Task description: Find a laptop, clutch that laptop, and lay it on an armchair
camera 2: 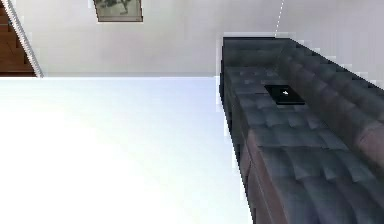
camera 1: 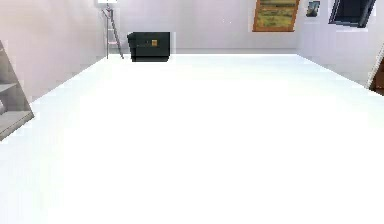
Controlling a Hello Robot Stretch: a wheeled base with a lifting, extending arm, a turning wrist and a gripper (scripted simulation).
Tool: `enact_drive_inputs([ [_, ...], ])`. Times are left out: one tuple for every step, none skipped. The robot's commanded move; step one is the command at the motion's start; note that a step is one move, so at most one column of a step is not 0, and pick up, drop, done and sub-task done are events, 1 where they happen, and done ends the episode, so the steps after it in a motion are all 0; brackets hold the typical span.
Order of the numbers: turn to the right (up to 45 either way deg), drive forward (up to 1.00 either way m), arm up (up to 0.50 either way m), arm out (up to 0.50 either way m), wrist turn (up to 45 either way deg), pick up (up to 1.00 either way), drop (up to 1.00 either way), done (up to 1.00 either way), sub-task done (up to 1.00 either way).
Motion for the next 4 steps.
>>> enact_drive_inputs([
  [0.0, 0.05, 0.0, 0.0, 0.0, 0.0, 0.0, 0.0, 0.0],
  [45.0, 0.0, 0.0, 0.0, 0.0, 0.0, 0.0, 0.0, 0.0],
  [42.0, 0.0, 0.0, 0.0, 0.0, 0.0, 0.0, 0.0, 0.0],
  [0.0, 1.0, 0.0, 0.0, 0.0, 0.0, 0.0, 0.0, 0.0],
])
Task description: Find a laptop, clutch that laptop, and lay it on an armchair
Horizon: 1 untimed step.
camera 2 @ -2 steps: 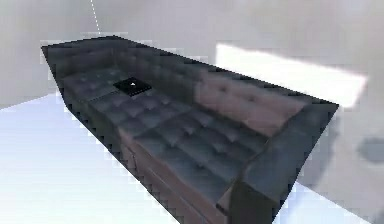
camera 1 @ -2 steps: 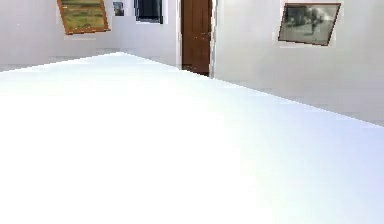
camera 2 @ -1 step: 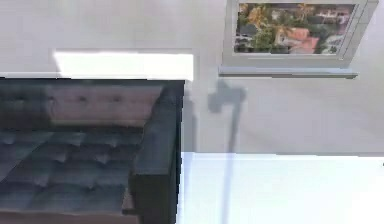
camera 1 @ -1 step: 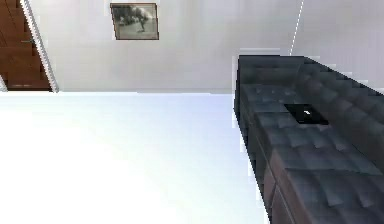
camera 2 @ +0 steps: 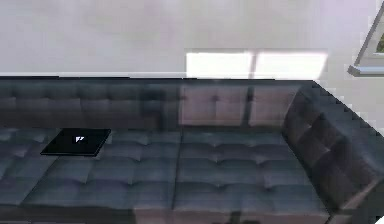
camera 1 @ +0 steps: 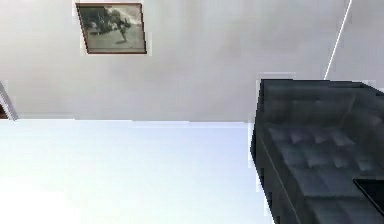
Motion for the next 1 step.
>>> enact_drive_inputs([
  [9.0, 0.0, 0.0, 0.0, 0.0, 0.0, 0.0, 0.0, 0.0],
])
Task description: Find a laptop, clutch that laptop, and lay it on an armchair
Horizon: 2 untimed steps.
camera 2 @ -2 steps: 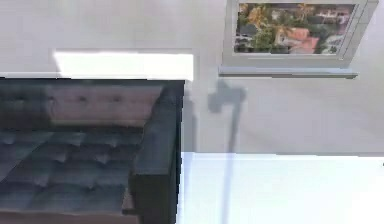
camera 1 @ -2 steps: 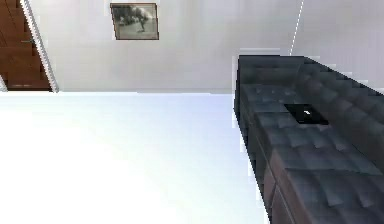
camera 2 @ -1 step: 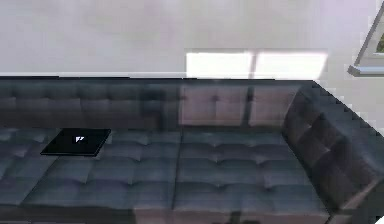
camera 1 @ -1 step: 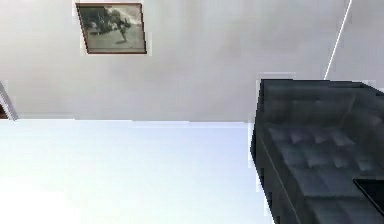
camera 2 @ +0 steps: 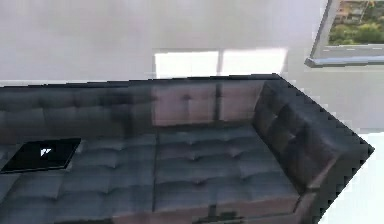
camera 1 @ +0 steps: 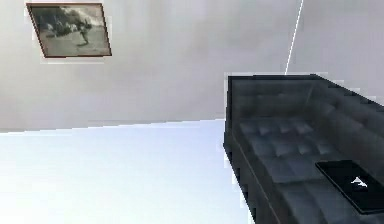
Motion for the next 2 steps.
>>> enact_drive_inputs([
  [0.0, 0.2, 0.0, 0.0, 0.0, 0.0, 0.0, 0.0, 0.0],
  [-33.0, 0.0, 0.0, 0.0, 0.0, 0.0, 0.0, 0.0, 0.0],
])
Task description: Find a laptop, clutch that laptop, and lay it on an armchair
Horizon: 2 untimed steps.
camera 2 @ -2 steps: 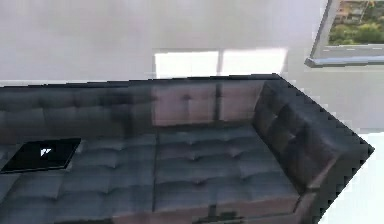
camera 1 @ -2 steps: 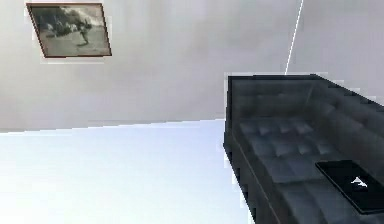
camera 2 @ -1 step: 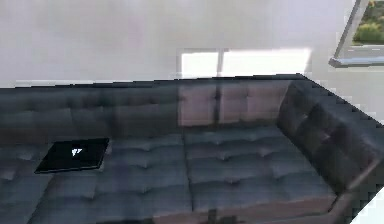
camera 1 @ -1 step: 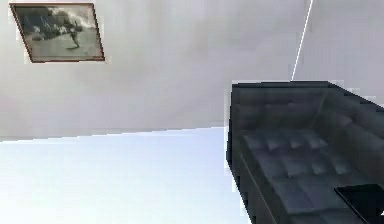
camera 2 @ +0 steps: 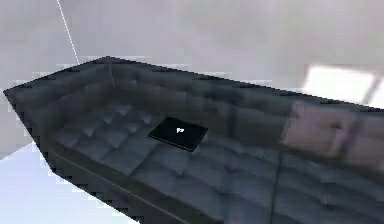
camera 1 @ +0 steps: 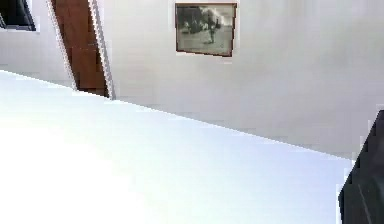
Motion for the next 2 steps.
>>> enact_drive_inputs([
  [45.0, 0.0, 0.0, 0.0, 0.0, 0.0, 0.0, 0.0, 0.0],
  [45.0, 0.0, 0.0, 0.0, 0.0, 0.0, 0.0, 0.0, 0.0],
])
